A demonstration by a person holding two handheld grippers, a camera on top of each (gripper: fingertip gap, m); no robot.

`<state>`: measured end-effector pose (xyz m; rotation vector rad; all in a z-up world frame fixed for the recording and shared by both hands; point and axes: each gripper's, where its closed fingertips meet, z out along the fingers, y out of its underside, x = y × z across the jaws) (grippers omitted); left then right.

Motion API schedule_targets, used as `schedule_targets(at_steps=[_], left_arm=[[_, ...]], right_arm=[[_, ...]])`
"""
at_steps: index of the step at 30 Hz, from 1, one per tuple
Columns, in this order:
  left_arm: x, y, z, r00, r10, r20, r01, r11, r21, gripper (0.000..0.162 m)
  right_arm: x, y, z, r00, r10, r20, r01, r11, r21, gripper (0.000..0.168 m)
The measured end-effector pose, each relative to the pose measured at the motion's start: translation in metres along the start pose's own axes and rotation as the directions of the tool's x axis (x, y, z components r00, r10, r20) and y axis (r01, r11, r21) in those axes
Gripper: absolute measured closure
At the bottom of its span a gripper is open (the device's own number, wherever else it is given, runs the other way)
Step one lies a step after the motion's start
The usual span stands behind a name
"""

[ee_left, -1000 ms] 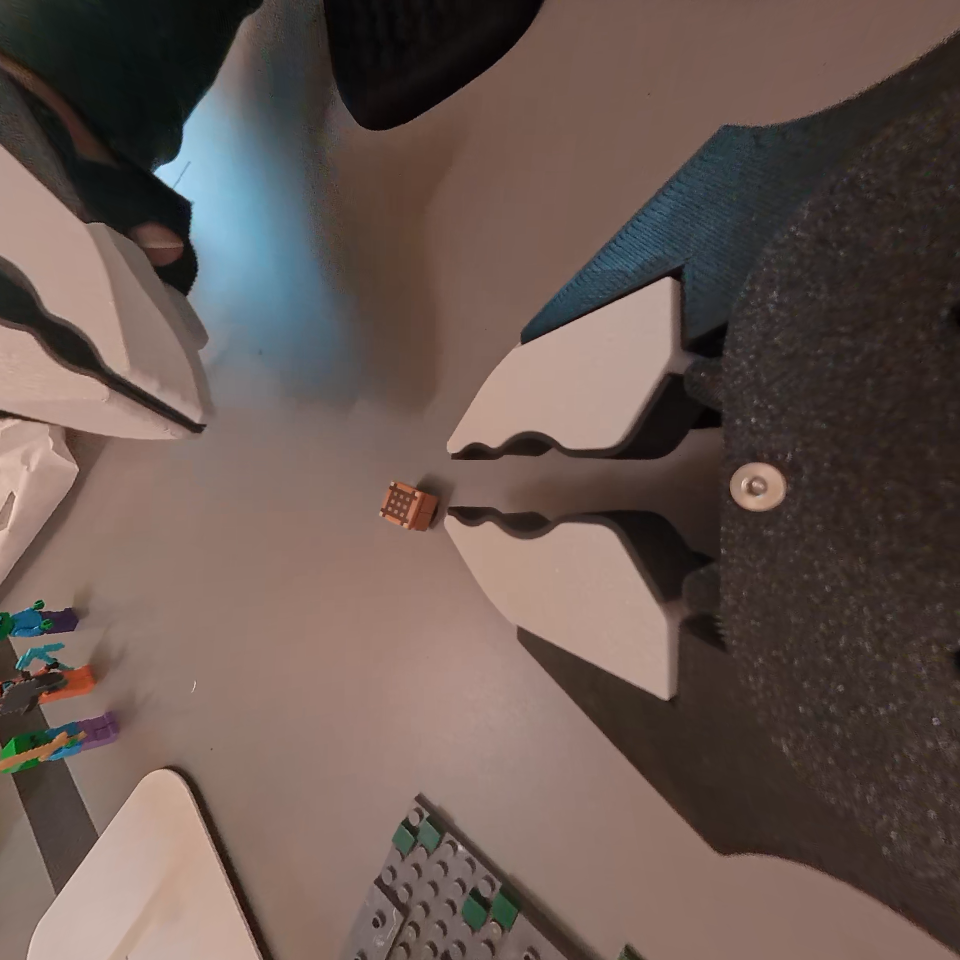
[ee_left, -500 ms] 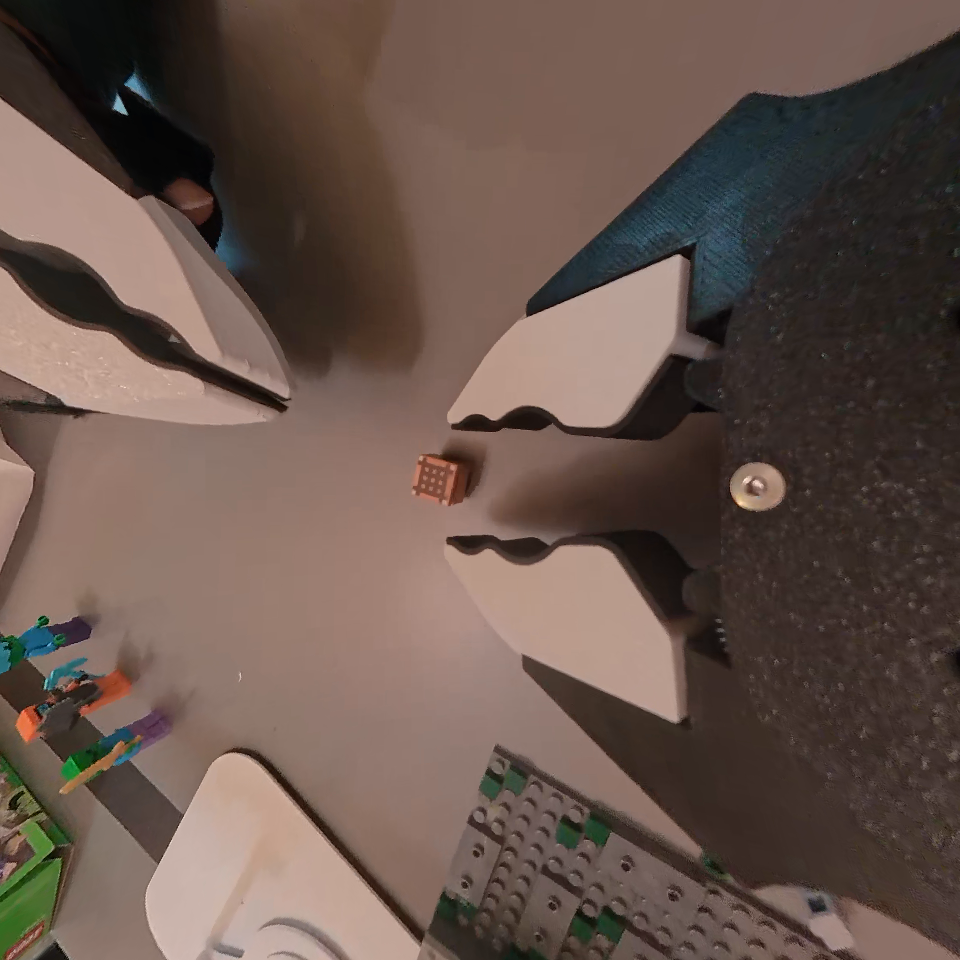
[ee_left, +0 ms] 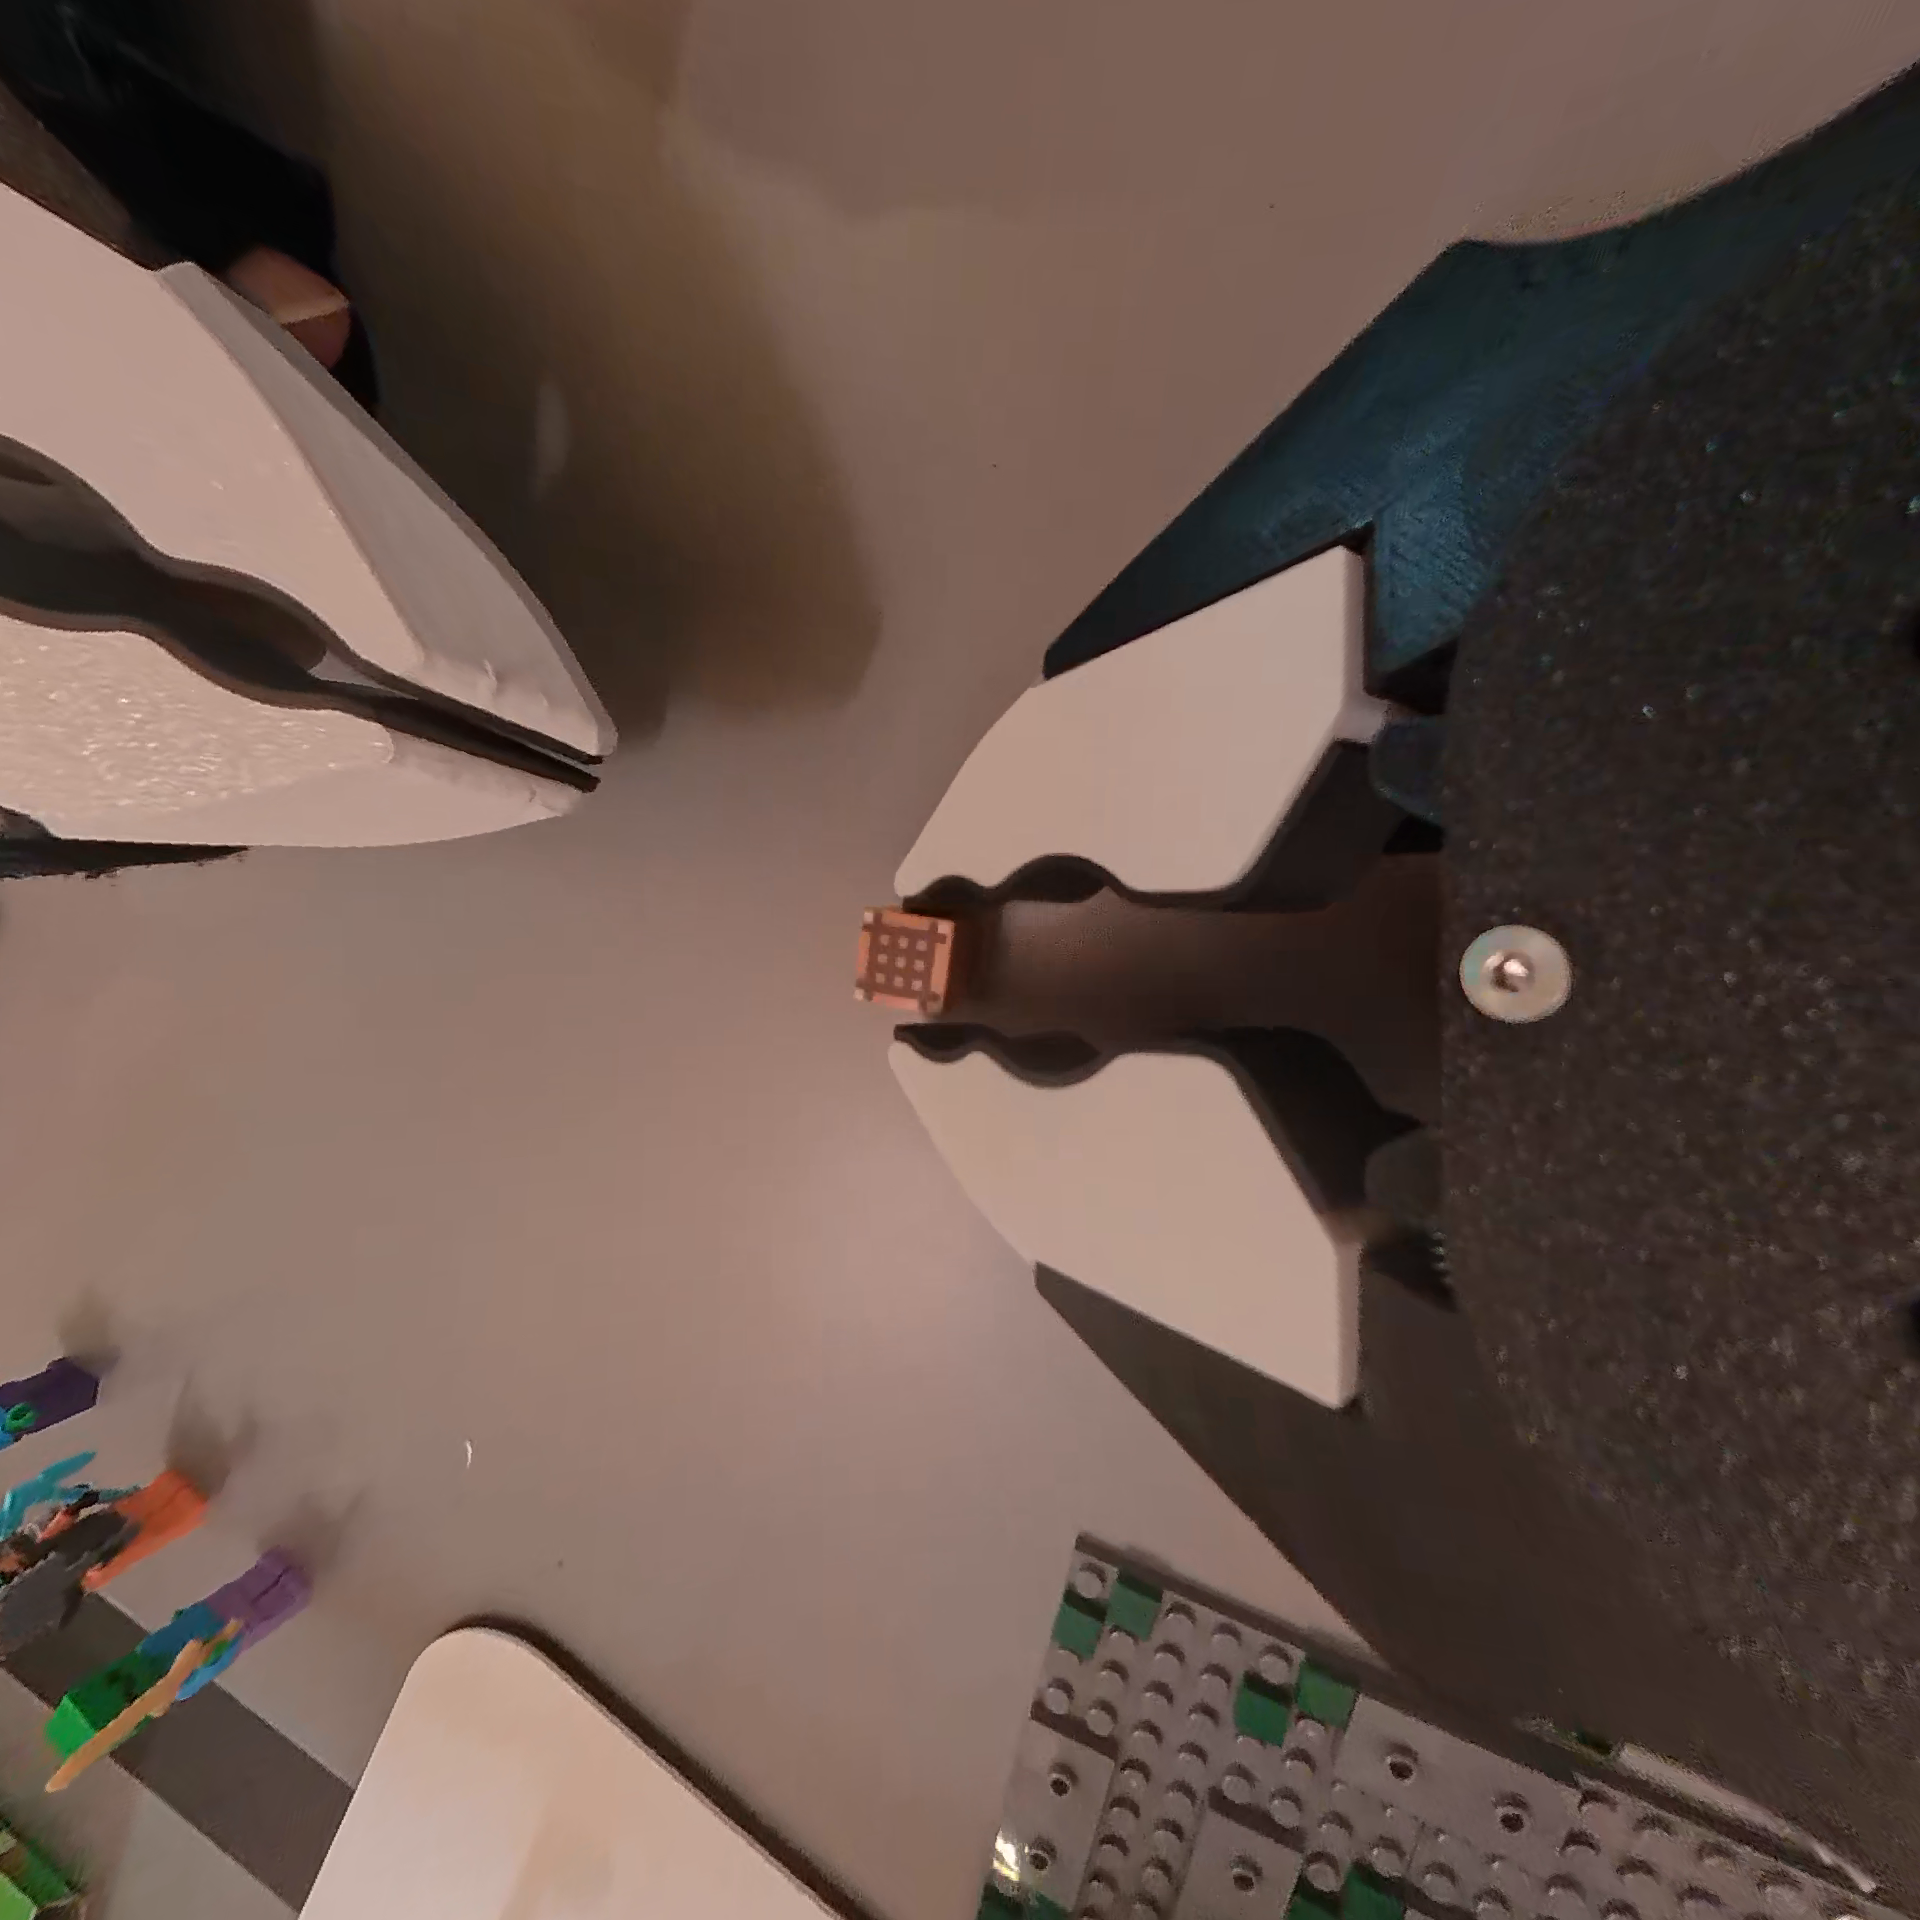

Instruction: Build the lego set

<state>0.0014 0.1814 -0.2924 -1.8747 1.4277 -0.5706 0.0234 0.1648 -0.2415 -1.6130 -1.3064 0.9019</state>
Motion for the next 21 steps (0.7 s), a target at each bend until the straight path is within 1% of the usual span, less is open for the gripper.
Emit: schedule_targets(at_steps=[1, 6, 8, 11, 14, 18, 21], left_arm=[[0.0, 0.0, 0.0, 1.0, 0.003, 0.0, -0.003, 1.0, 0.002, 0.145], [0.002, -0.005, -0.004, 0.999, 0.032, 0.005, -0.033, 0.999, 0.036, 0.145], [0.005, -0.012, -0.01, 0.998, 0.064, 0.011, -0.065, 0.996, 0.063, 0.145], [0.012, -0.023, -0.022, 0.992, 0.119, 0.03, -0.121, 0.988, 0.093, 0.145], [0.019, -0.038, -0.037, 0.981, 0.184, 0.07, -0.191, 0.973, 0.131, 0.145], [0.025, -0.054, -0.056, 0.949, 0.265, 0.168, -0.291, 0.943, 0.158, 0.145], [0.029, -0.061, -0.064, 0.929, 0.297, 0.219, -0.336, 0.927, 0.165, 0.145]], right_arm=[[0.0, 0.0, 0.0, 1.0, 0.003, 0.002, -0.003, 1.0, 0.001, 0.167], [0.0, 0.002, 0.002, 0.999, 0.044, 0.003, -0.044, 0.999, -0.009, 0.164], [0.0, 0.001, 0.002, 0.994, 0.11, 0.016, -0.11, 0.994, -0.008, 0.161], [-0.004, -0.005, 0.003, 0.962, 0.264, 0.074, -0.266, 0.964, 0.009, 0.15], [-0.013, -0.021, 0.002, 0.897, 0.403, 0.182, -0.42, 0.906, 0.062, 0.142], [-0.025, -0.042, 0.003, 0.738, 0.583, 0.34, -0.643, 0.761, 0.091, 0.128], [-0.033, -0.047, 0.008, 0.66, 0.642, 0.389, -0.718, 0.693, 0.074, 0.125]])
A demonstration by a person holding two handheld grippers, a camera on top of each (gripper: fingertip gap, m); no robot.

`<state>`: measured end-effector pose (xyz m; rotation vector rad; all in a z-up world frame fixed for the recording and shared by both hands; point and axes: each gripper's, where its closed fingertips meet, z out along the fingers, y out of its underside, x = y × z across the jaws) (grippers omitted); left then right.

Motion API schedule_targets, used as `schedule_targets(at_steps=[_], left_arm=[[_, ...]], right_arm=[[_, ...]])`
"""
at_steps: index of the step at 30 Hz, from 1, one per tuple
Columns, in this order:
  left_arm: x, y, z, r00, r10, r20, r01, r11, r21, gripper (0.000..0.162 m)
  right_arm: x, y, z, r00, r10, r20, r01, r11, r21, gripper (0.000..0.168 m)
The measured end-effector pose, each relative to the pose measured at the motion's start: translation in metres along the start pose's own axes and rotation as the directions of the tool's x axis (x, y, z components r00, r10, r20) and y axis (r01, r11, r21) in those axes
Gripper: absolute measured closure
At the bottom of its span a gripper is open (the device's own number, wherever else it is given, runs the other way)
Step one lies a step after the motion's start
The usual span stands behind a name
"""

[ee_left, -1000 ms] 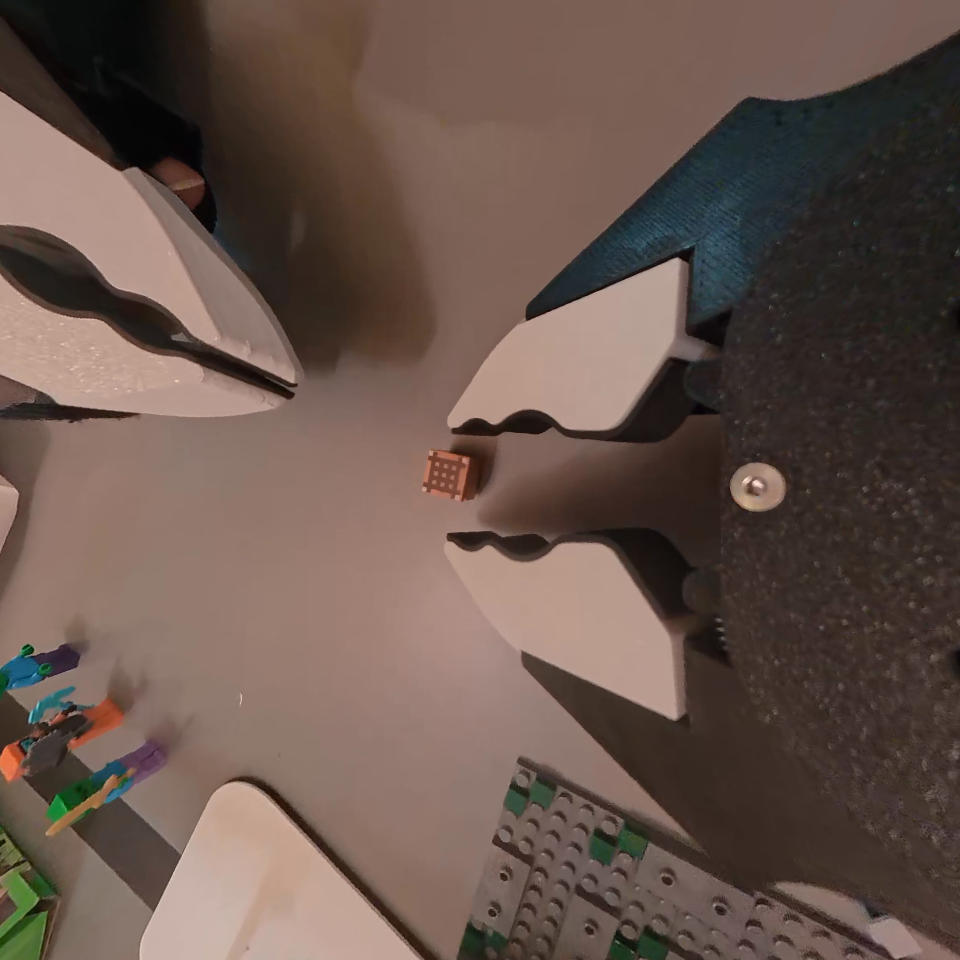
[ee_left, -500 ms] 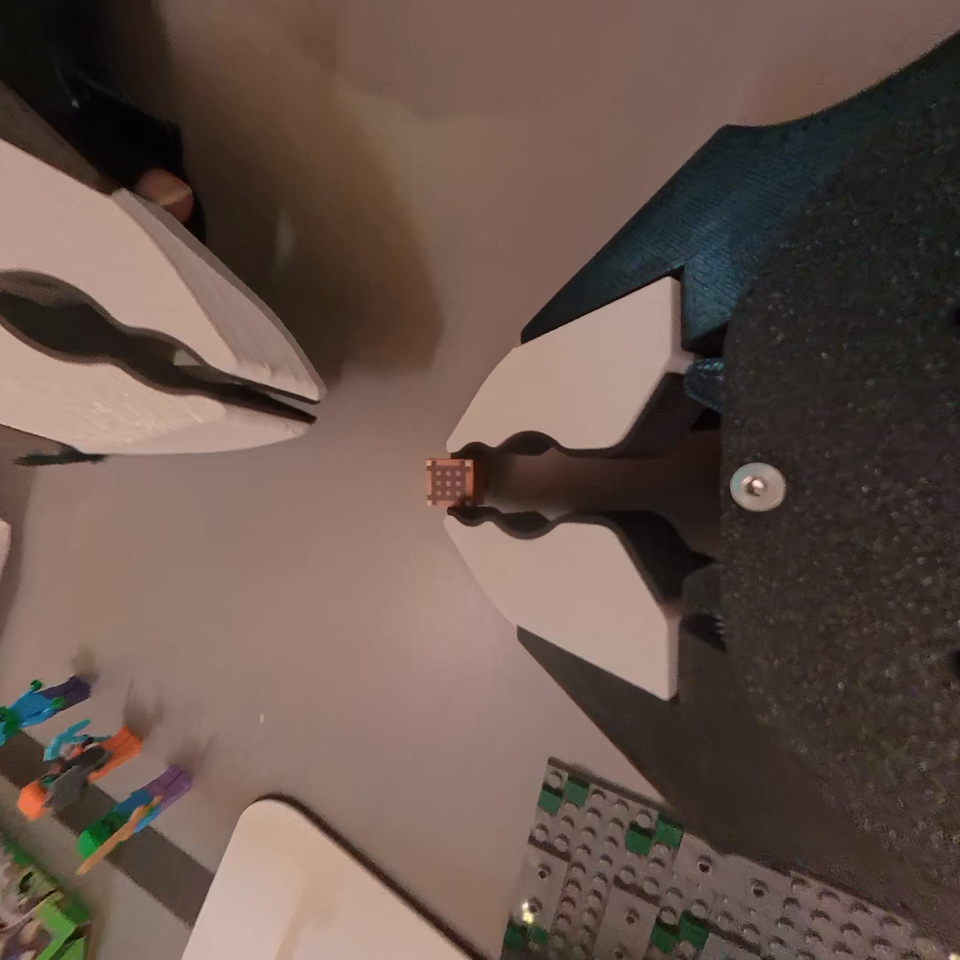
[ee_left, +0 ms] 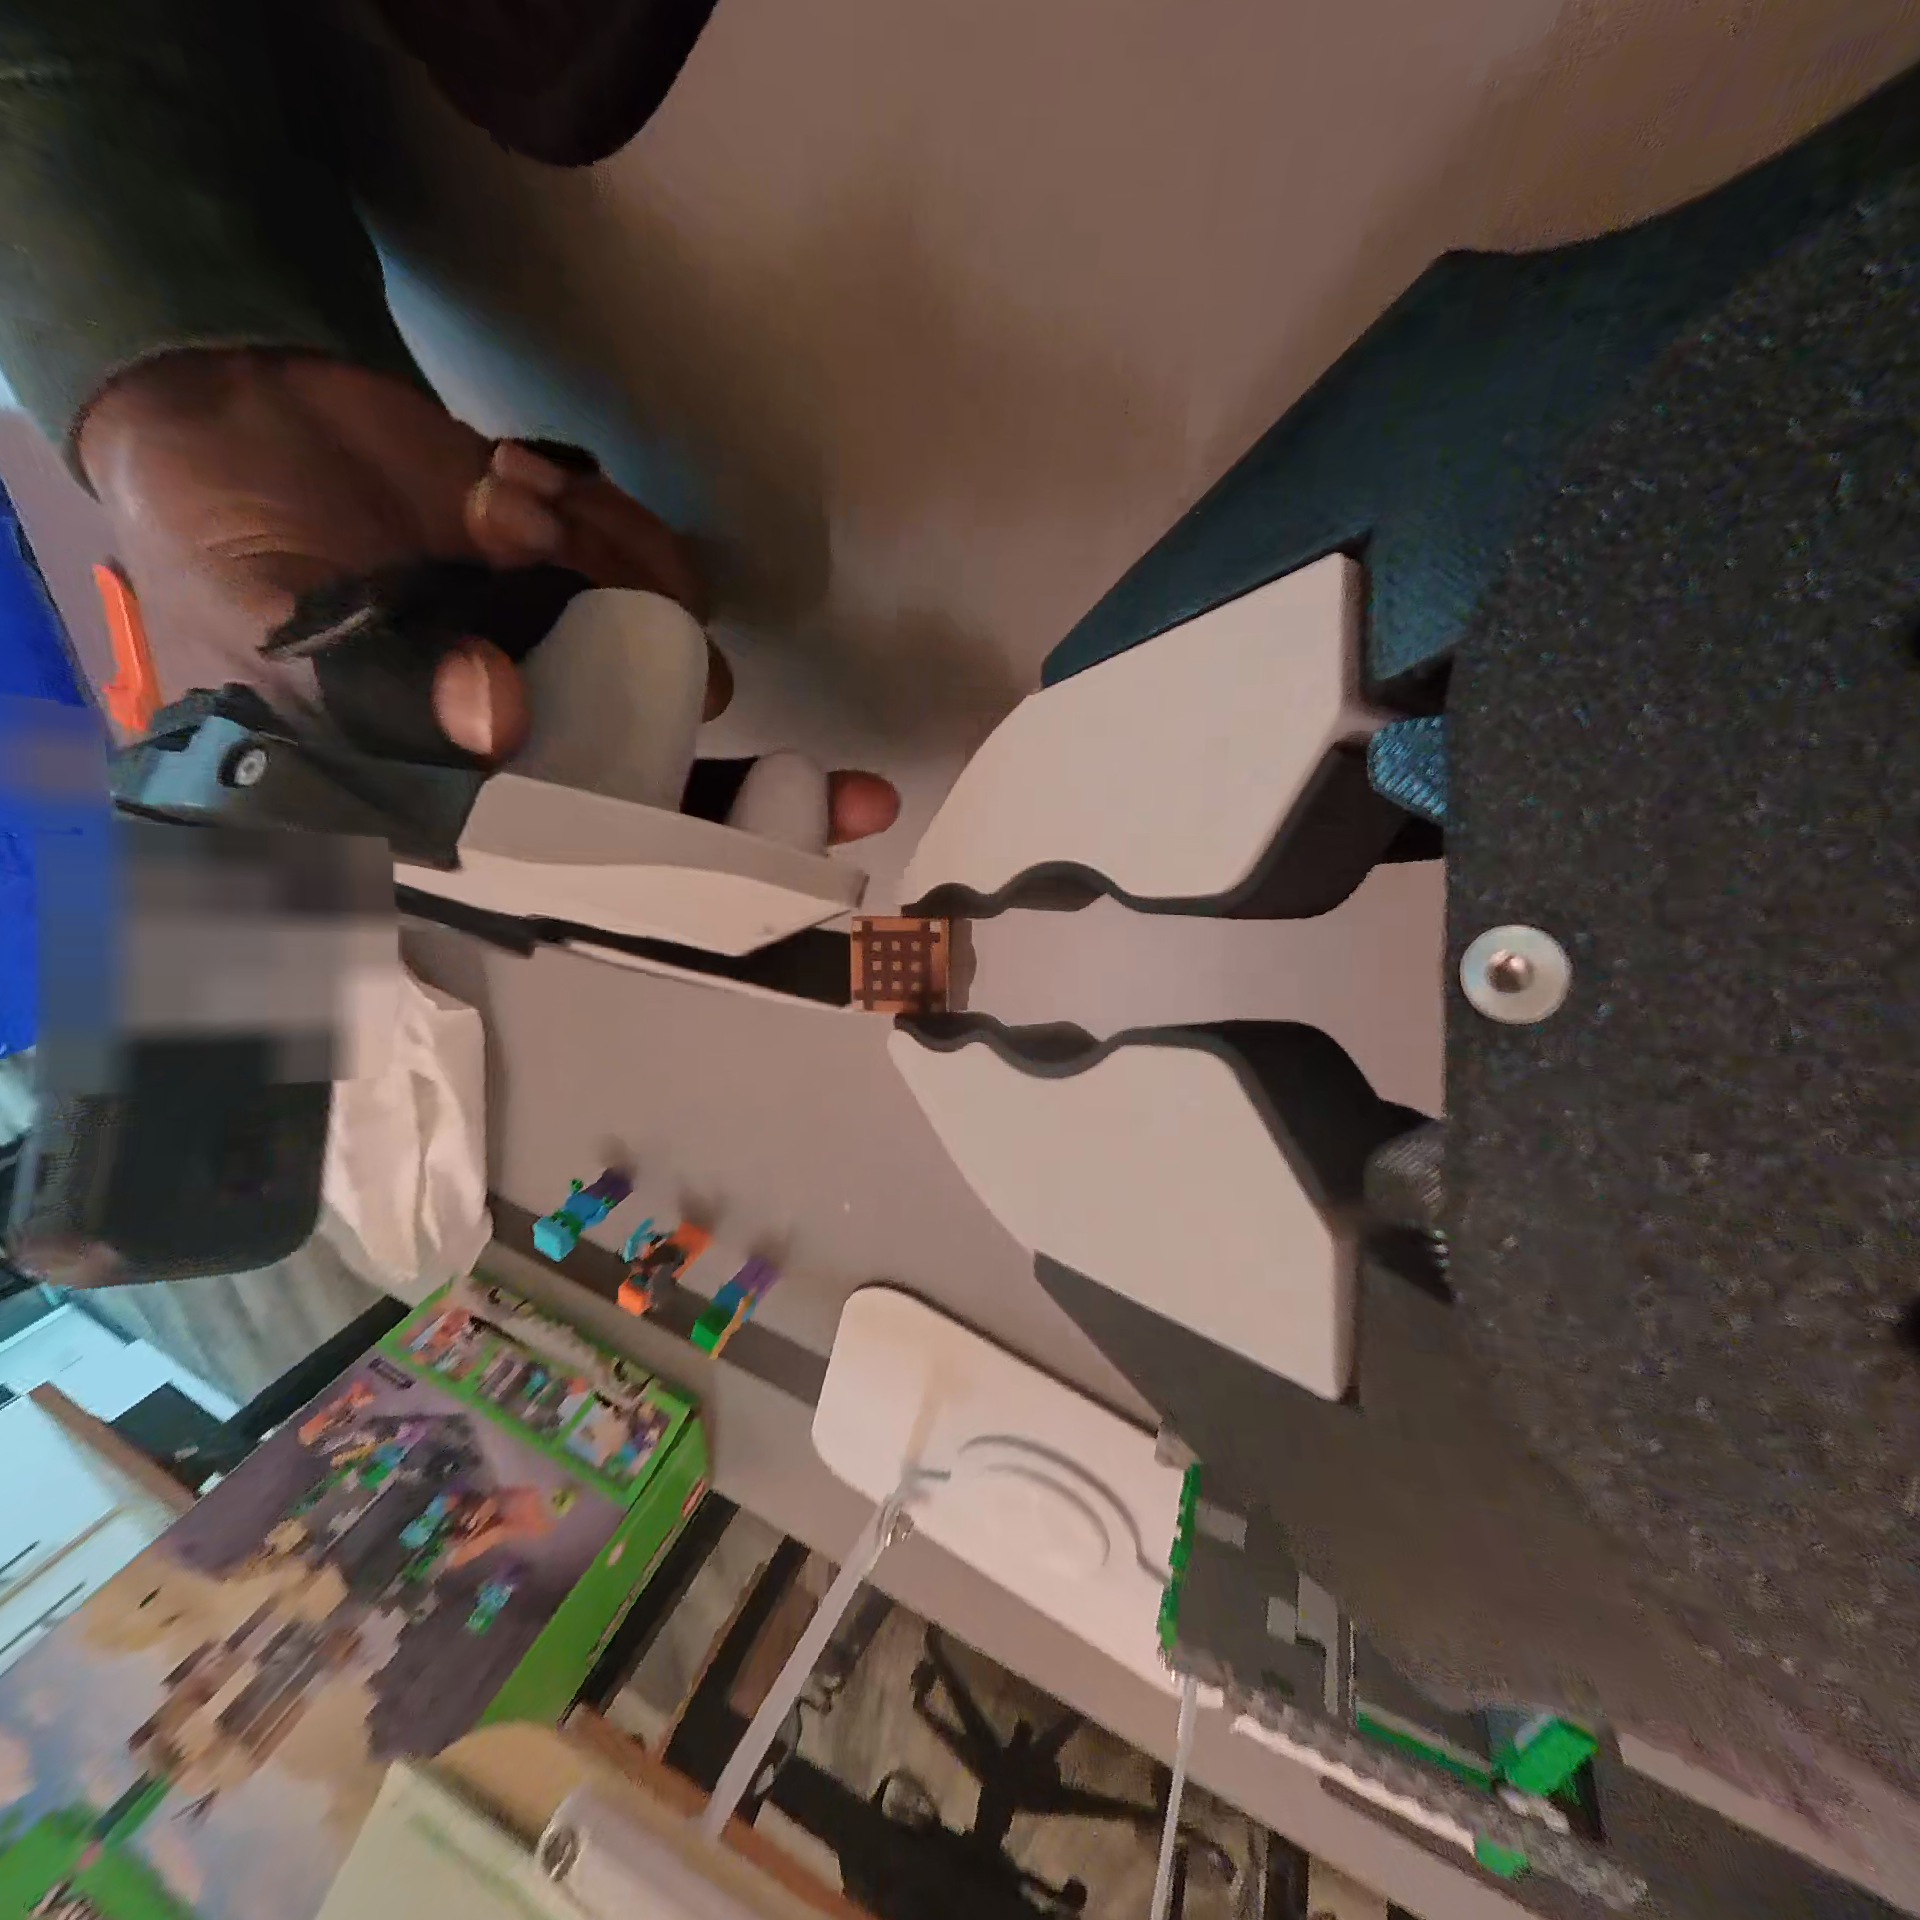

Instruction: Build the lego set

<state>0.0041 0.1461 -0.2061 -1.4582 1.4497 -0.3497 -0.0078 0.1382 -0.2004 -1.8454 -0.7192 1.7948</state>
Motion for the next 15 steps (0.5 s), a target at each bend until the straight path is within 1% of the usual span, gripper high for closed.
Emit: schedule_targets(at_steps=[3, 6, 8, 10, 15], left_arm=[[0.001, -0.003, -0.002, 0.999, 0.04, 0.02, -0.04, 0.999, 0.0, 0.145], [0.001, -0.003, -0.001, 0.997, 0.071, 0.036, -0.071, 0.997, -0.006, 0.145], [0.002, -0.004, -0.001, 0.996, 0.084, 0.041, -0.084, 0.996, -0.005, 0.145], [0.001, -0.005, -0.002, 0.993, 0.108, 0.056, -0.108, 0.994, -0.009, 0.145], [0.0, -0.011, -0.005, 0.977, 0.179, 0.113, -0.18, 0.984, -0.002, 0.145]], right_arm=[[-0.004, -0.002, 0.006, 0.997, 0.069, 0.026, -0.07, 0.997, 0.038, 0.128], [-0.004, -0.003, 0.007, 0.996, 0.086, 0.021, -0.087, 0.994, 0.058, 0.138], [-0.004, -0.004, 0.007, 0.997, 0.078, 0.015, -0.078, 0.994, 0.071, 0.147], [-0.004, -0.004, 0.006, 0.998, 0.063, 0.019, -0.065, 0.995, 0.075, 0.149], [-0.01, -0.007, 0.005, 0.998, -0.041, 0.041, 0.036, 0.994, 0.107, 0.151]])
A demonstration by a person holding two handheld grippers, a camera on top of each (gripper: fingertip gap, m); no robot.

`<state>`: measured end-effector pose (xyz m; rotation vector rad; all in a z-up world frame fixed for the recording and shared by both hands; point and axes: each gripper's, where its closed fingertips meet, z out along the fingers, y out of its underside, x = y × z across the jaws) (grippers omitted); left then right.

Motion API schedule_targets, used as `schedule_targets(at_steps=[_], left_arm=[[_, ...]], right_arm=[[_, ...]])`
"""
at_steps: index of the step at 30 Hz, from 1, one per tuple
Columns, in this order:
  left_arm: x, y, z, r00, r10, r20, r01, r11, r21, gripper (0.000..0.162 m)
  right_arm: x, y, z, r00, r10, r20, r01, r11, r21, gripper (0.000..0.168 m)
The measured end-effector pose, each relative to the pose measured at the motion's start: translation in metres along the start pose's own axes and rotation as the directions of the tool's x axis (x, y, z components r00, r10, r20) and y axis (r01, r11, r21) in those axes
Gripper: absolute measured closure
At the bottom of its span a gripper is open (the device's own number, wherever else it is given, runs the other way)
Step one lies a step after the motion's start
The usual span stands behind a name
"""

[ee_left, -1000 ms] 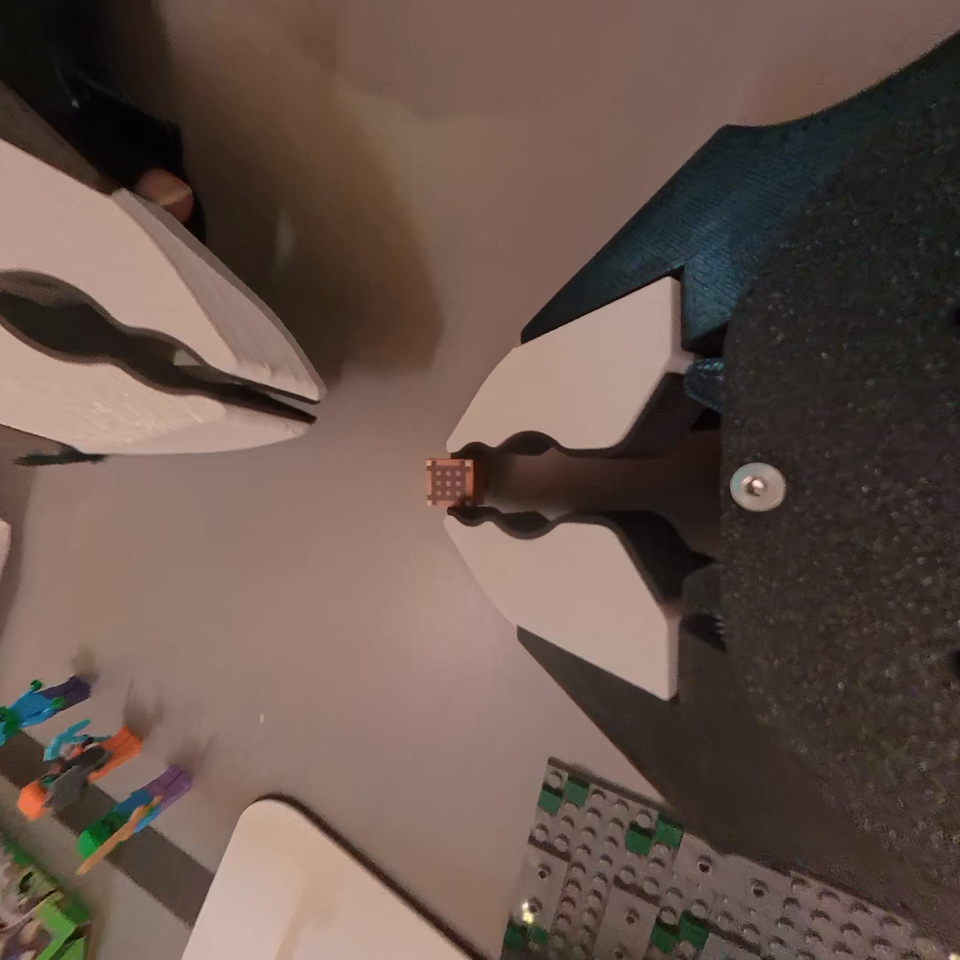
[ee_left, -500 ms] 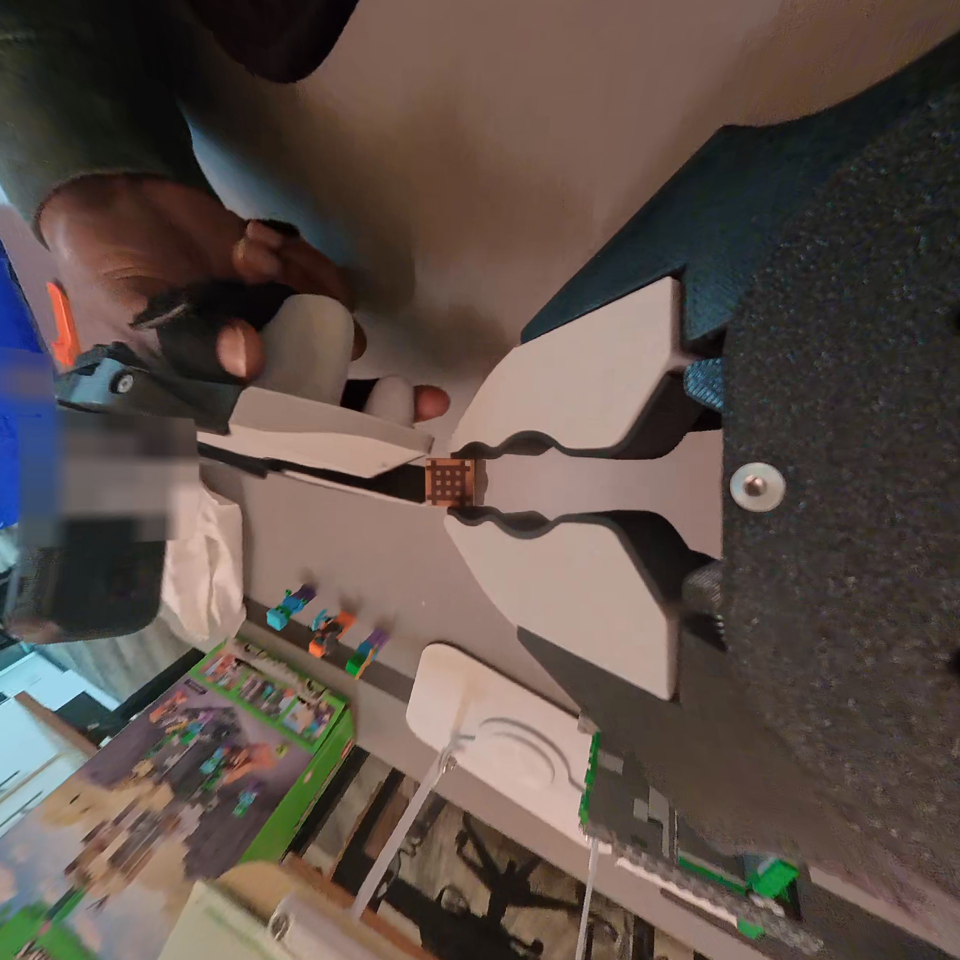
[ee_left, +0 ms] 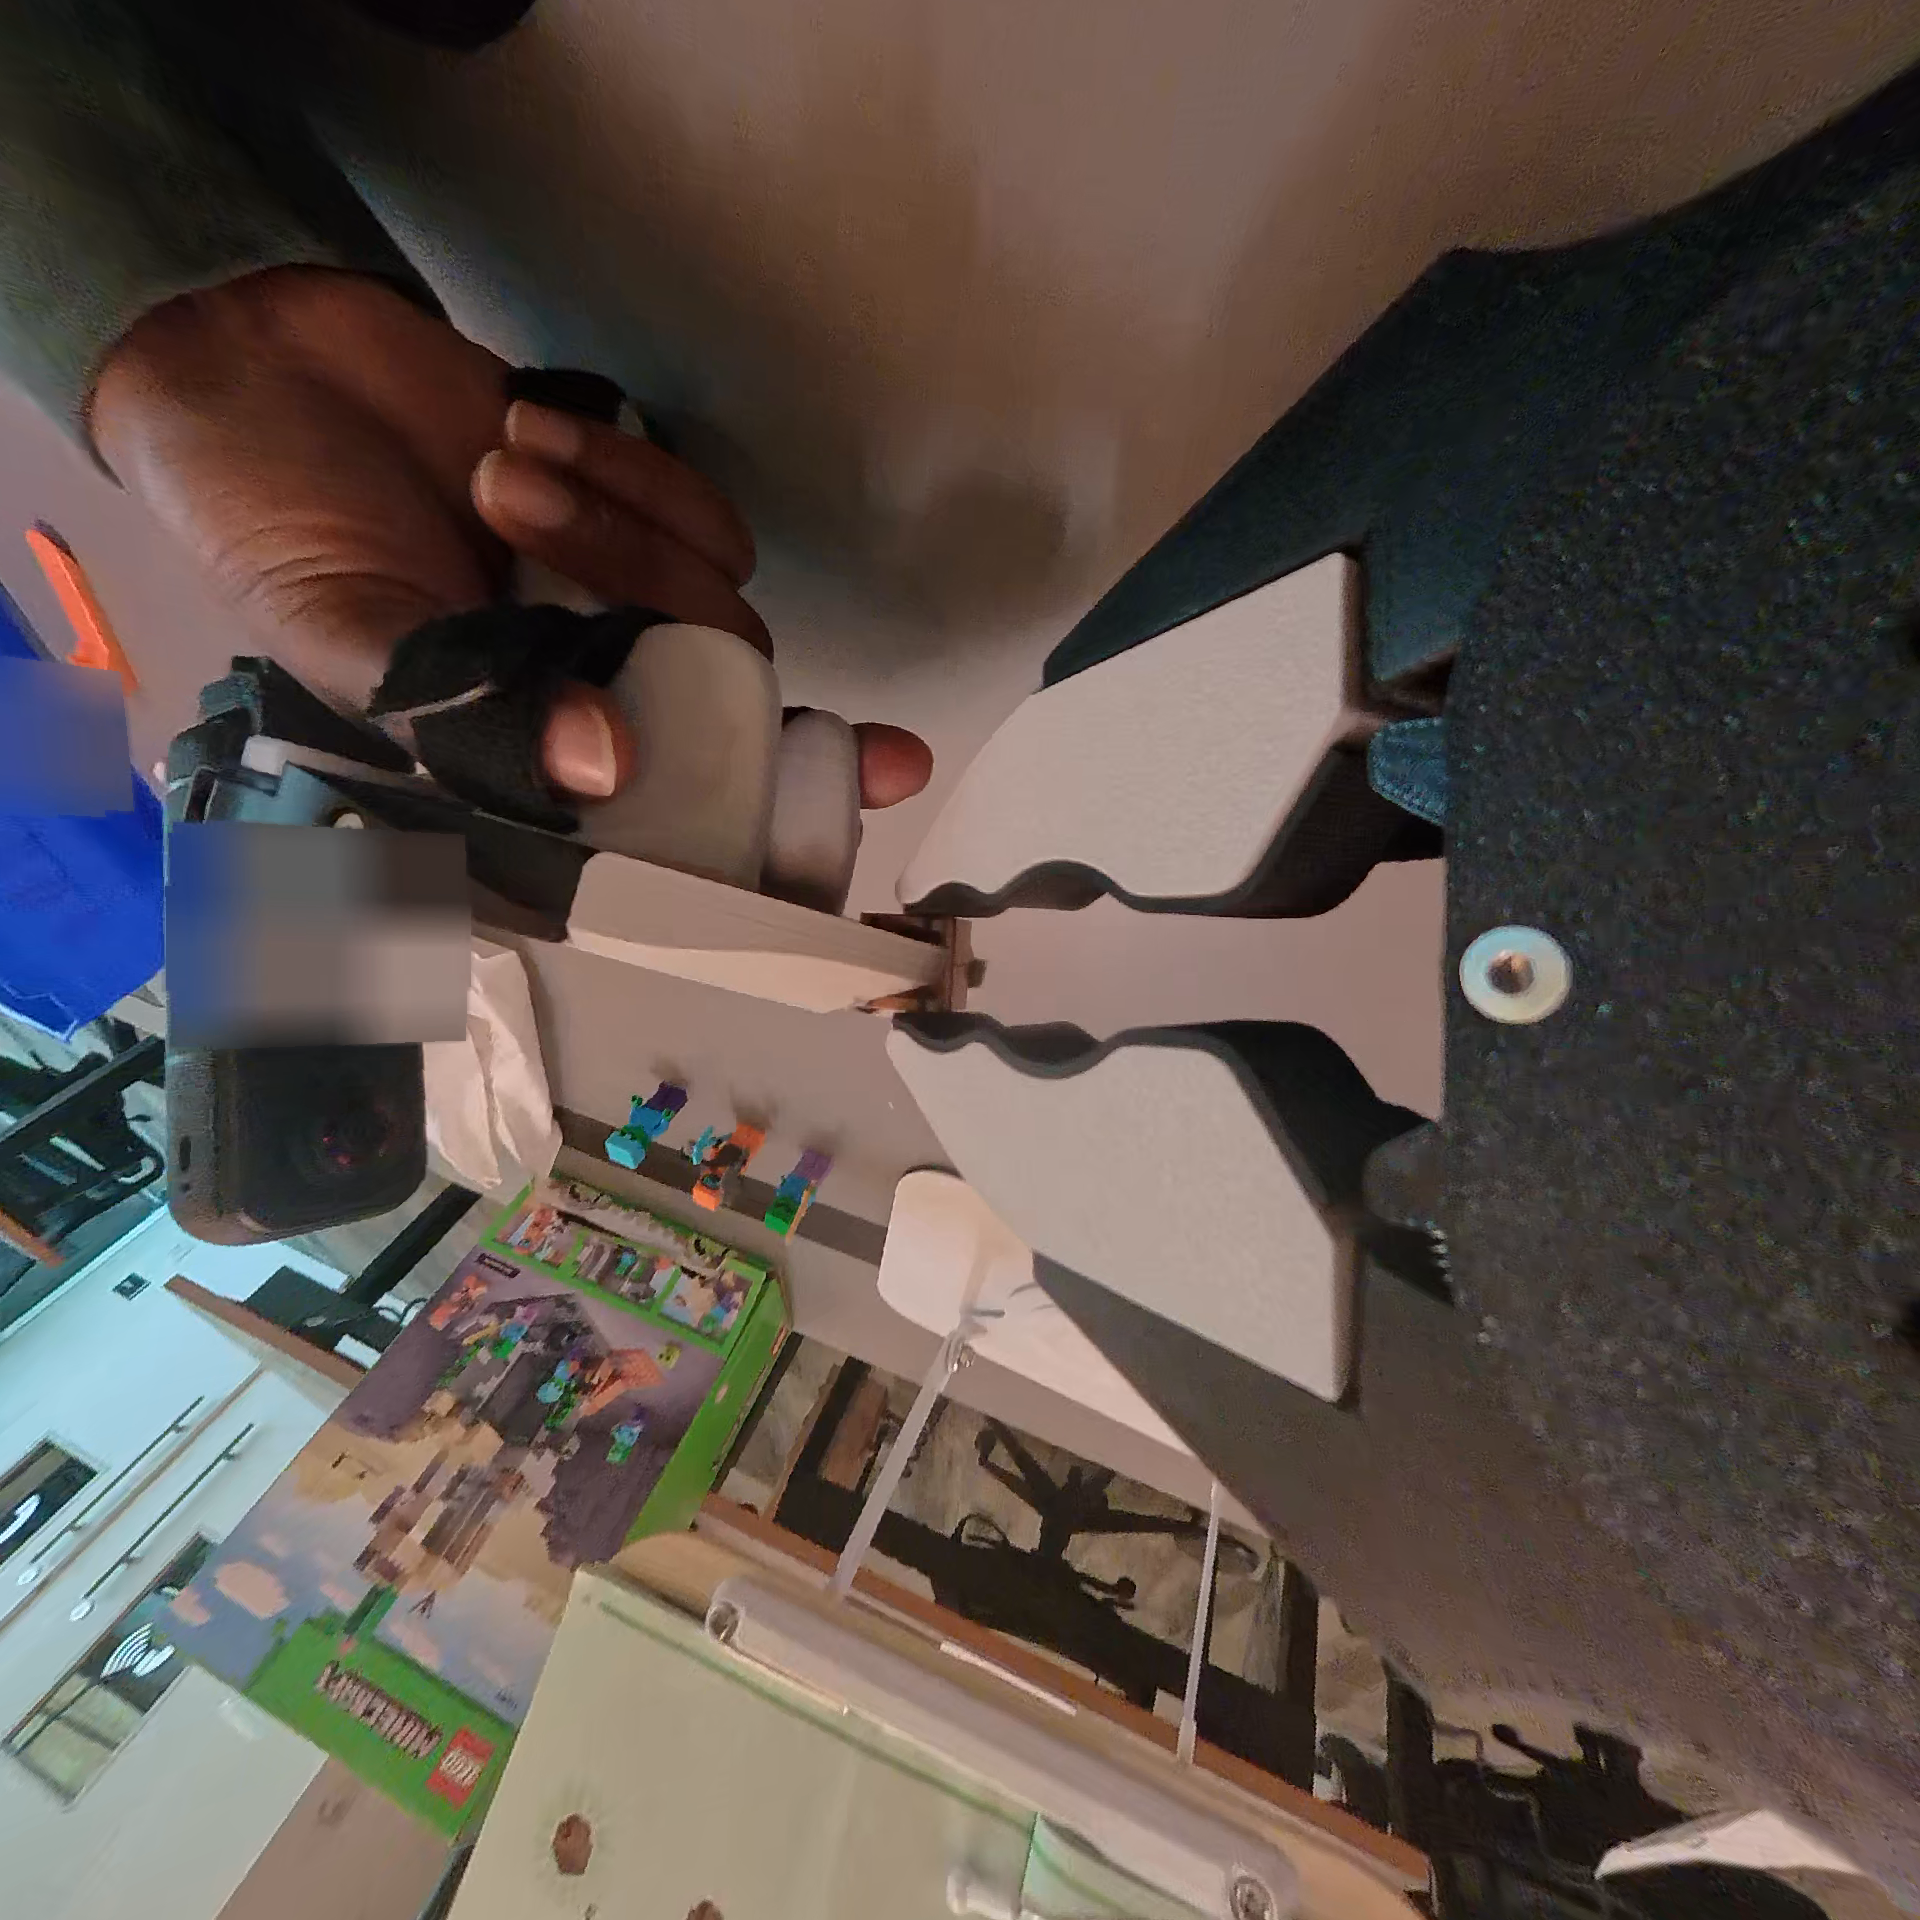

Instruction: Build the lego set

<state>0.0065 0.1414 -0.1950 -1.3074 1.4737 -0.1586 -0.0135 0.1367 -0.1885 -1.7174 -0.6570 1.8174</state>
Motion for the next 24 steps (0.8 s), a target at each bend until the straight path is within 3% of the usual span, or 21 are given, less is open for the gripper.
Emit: schedule_targets(at_steps=[5, 8, 14, 18, 24], left_arm=[[-0.002, -0.006, -0.005, 0.999, -0.048, -0.013, 0.049, 0.998, 0.041, 0.138], [0.0, -0.011, -0.013, 0.973, -0.194, -0.126, 0.206, 0.974, 0.095, 0.132], [0.001, -0.026, -0.031, 0.731, -0.504, -0.46, 0.631, 0.756, 0.174, 0.137], [0.005, -0.03, -0.033, 0.709, -0.497, -0.5, 0.649, 0.737, 0.188, 0.145], [0.01, -0.036, -0.036, 0.728, -0.463, -0.505, 0.622, 0.757, 0.203, 0.148]], right_arm=[[-0.008, -0.003, -0.001, 0.985, -0.171, 0.002, 0.171, 0.985, 0.01, 0.151], [-0.014, -0.004, -0.004, 0.959, -0.282, 0.006, 0.282, 0.959, 0.017, 0.151], [-0.03, 0.0, -0.005, 0.854, -0.52, 0.017, 0.52, 0.854, -0.022, 0.152], [-0.032, 0.007, -0.003, 0.775, -0.632, 0.004, 0.631, 0.772, -0.075, 0.152], [-0.039, 0.01, -0.002, 0.72, -0.694, 0.024, 0.694, 0.718, -0.064, 0.152]])
